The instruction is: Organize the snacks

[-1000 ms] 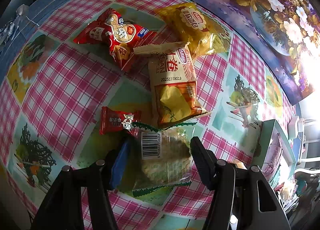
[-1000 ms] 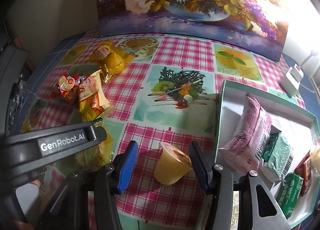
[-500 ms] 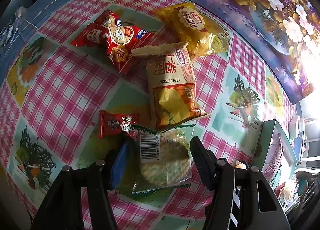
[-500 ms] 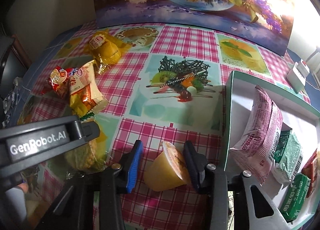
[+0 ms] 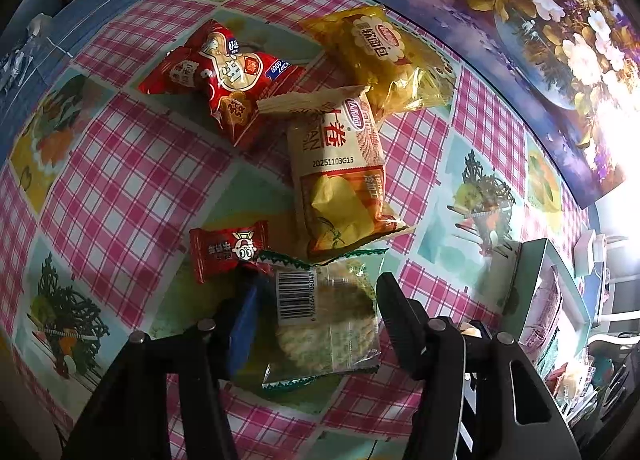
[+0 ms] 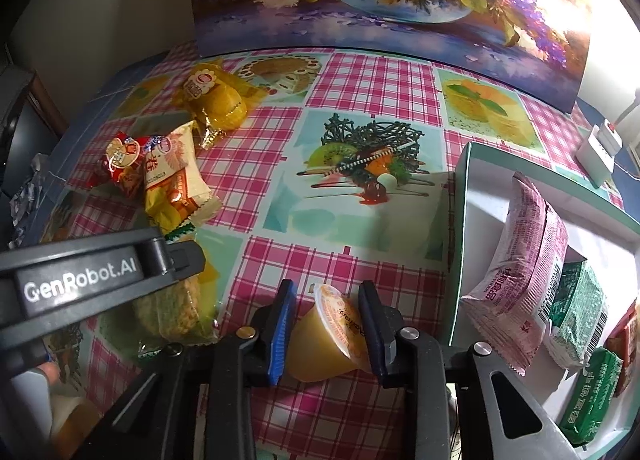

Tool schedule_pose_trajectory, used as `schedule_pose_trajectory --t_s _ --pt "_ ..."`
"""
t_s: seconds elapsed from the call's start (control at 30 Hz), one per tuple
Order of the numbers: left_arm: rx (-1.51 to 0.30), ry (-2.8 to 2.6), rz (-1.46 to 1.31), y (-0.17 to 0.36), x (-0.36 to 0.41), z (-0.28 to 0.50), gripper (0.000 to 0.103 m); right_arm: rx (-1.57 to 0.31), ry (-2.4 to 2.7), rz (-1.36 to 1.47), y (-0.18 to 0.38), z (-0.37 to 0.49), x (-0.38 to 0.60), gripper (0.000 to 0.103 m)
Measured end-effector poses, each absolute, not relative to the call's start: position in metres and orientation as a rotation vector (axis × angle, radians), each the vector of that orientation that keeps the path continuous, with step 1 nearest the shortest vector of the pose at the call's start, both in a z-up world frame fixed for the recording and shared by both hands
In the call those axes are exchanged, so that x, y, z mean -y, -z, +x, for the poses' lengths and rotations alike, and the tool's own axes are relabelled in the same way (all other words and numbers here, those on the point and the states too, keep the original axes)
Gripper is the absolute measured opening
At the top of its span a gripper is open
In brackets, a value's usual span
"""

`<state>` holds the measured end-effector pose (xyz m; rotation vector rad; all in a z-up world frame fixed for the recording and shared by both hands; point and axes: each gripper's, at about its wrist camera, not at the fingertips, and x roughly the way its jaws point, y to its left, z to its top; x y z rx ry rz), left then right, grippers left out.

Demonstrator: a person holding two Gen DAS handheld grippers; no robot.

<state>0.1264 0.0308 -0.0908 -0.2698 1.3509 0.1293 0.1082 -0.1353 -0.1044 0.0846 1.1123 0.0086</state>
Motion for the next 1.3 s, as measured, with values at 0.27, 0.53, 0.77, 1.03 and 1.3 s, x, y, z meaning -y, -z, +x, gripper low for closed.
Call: schedule_pose_trajectory --t_s 0.27,0.53,0.77,1.03,1.3 --pt "-1.338 -0.119 -0.271 0.085 -0.032 0.125 0.059 -1.117 -0.017 0.082 0.104 0.107 0.136 0.034" --pt "-1.317 -0.110 -0.282 0.076 -0.037 0.124 0.057 -1.117 -0.026 0.082 0.103 0.107 0.135 0.031" --pt "-1.319 -0.101 -0.292 0.075 -0.037 0.122 0.057 -1.118 -0.031 0.086 0.102 0.106 0.135 0.029" --pt "-1.352 -0.105 -0.302 0.087 -0.034 0.124 0.057 -1.134 -0.058 0.179 0.104 0.107 0.146 0.029" --pt "-1.353 -0.111 -0.279 0.090 -0.029 0.126 0.057 -1.140 -0.077 0.263 0.107 0.107 0.154 0.029"
